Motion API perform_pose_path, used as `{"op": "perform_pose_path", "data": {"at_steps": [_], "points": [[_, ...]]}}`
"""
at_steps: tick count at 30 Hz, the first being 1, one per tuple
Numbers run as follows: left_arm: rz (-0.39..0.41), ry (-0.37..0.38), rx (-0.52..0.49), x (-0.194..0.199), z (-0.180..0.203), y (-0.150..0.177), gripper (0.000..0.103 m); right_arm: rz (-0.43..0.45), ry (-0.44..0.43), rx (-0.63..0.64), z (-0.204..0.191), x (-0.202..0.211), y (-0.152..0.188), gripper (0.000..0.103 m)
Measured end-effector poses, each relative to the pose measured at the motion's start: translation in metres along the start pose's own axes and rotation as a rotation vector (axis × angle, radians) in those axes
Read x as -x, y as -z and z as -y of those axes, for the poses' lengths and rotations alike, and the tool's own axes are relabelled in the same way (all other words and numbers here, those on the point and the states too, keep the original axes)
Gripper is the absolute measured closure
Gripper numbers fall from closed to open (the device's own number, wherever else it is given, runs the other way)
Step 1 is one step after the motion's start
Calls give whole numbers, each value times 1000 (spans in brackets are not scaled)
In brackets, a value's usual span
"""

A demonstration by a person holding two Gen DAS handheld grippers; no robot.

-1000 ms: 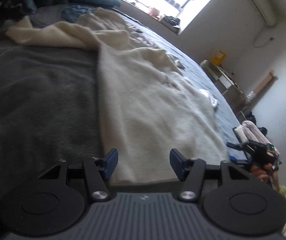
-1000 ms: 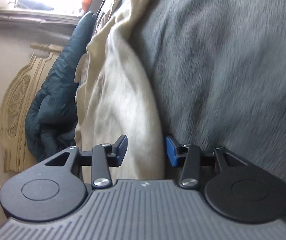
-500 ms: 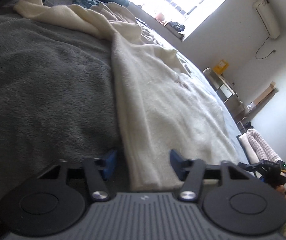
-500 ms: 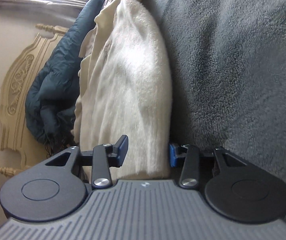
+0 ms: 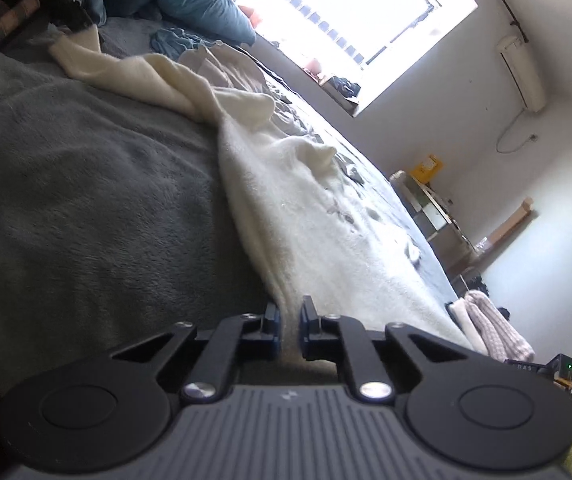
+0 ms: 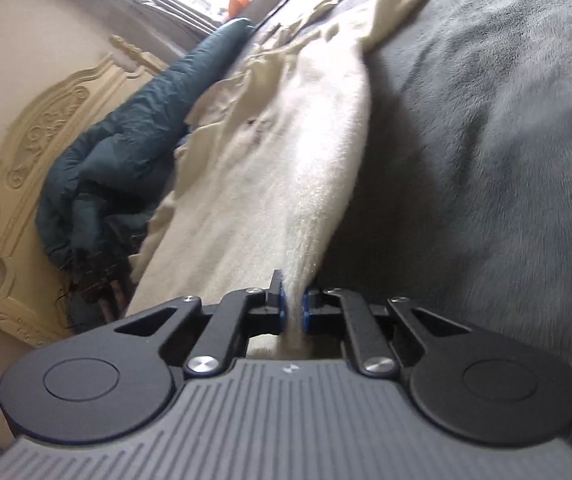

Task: Fold clothes
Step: 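Pinch the fleece edge with both tools and pull it along the bed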

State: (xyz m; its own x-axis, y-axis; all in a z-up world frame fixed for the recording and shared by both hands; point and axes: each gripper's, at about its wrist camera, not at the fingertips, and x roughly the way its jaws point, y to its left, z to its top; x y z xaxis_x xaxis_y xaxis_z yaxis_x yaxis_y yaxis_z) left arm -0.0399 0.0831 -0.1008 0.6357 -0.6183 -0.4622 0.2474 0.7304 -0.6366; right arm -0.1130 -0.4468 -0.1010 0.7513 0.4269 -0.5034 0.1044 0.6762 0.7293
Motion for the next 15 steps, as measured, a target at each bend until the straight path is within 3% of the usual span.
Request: {"op": "perform_pose_path", "data": {"at_steps": [5, 11, 15], "points": [[-56, -55, -15, 9, -6, 12, 94, -25, 5, -48, 10, 2, 26, 98], [-32, -61, -75, 25, 3, 10, 94, 7, -35, -39, 2, 20, 35, 98], [-104, -116, -76, 6, -10, 18, 93, -27, 10, -58, 16, 13, 44, 98]]}}
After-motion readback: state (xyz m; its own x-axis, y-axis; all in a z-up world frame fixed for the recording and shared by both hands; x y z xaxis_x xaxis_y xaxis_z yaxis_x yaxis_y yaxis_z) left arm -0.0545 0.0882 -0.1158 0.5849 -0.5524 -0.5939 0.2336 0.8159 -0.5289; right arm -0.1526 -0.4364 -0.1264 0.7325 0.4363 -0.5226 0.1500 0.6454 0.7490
